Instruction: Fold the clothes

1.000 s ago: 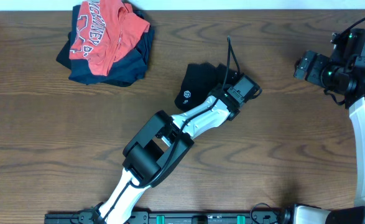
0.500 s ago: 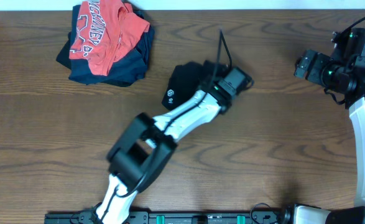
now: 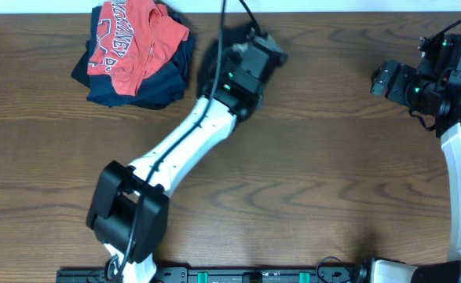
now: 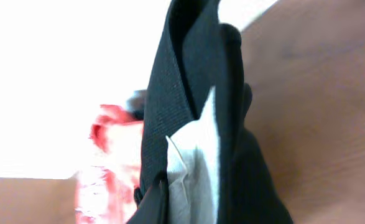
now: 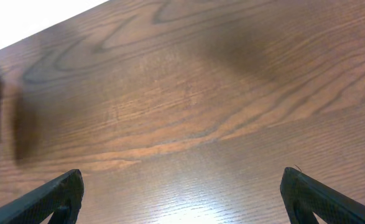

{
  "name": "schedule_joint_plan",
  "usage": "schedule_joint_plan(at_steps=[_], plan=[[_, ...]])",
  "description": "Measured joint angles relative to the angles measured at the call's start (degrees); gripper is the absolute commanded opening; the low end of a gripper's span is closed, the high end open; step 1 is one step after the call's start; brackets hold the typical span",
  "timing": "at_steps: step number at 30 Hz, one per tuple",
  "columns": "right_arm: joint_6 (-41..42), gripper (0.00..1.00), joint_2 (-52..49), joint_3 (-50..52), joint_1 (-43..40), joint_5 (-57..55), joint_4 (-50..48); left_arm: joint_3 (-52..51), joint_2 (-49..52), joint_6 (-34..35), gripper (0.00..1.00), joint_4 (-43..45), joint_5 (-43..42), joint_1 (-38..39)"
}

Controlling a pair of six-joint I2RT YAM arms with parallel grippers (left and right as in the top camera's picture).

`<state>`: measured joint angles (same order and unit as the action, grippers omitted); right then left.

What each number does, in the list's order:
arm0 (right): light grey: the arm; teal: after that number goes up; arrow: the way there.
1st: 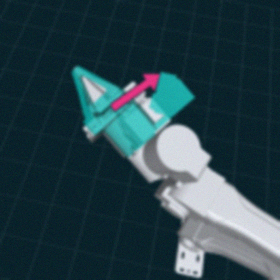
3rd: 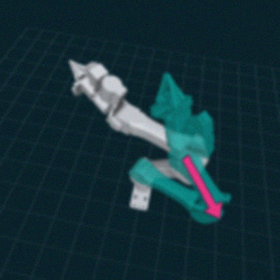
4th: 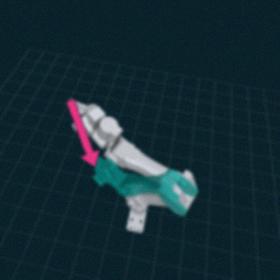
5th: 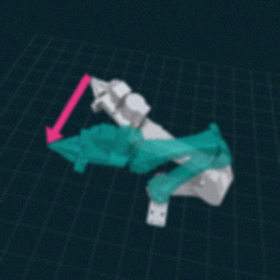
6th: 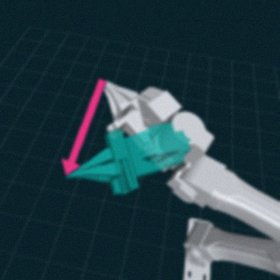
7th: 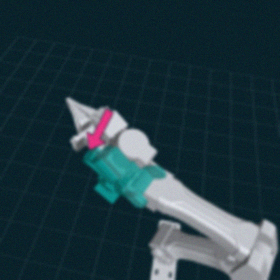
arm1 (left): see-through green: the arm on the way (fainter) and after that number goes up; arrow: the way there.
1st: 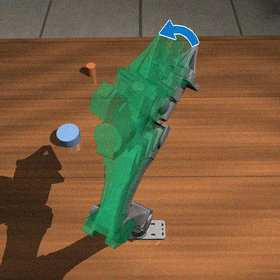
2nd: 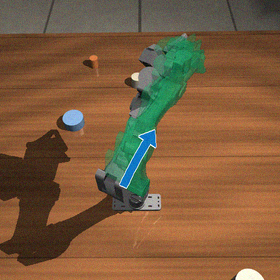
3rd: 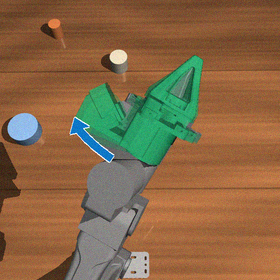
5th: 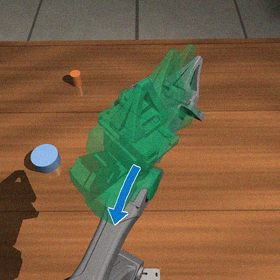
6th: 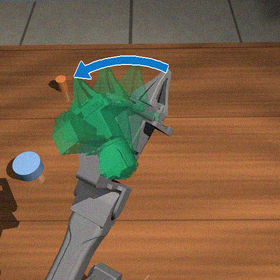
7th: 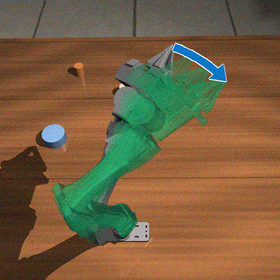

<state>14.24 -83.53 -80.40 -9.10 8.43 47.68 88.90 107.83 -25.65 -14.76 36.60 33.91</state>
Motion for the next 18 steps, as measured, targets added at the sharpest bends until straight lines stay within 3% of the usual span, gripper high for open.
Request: schedule_joint_plan(at_steps=[6, 10, 18], plan=[[-0.02, 0.99, 0.0, 0.0, 0.0, 0.17, -0.37, -0.26, -0.17, -17.9, 0.06, 18.84, 4.07, -5.2], [-0.04, 0.98, 0.0, 0.0, 0.0, 0.37, -0.31, -0.28, -0.44, -30.47, 0.06, 32.85, 2.21, -10.4], [-0.04, 0.98, 0.0, 0.0, 0.0, 0.61, -0.35, -0.28, -1.07, -39.74, 0.06, 36.48, -14.05, -25.99]])
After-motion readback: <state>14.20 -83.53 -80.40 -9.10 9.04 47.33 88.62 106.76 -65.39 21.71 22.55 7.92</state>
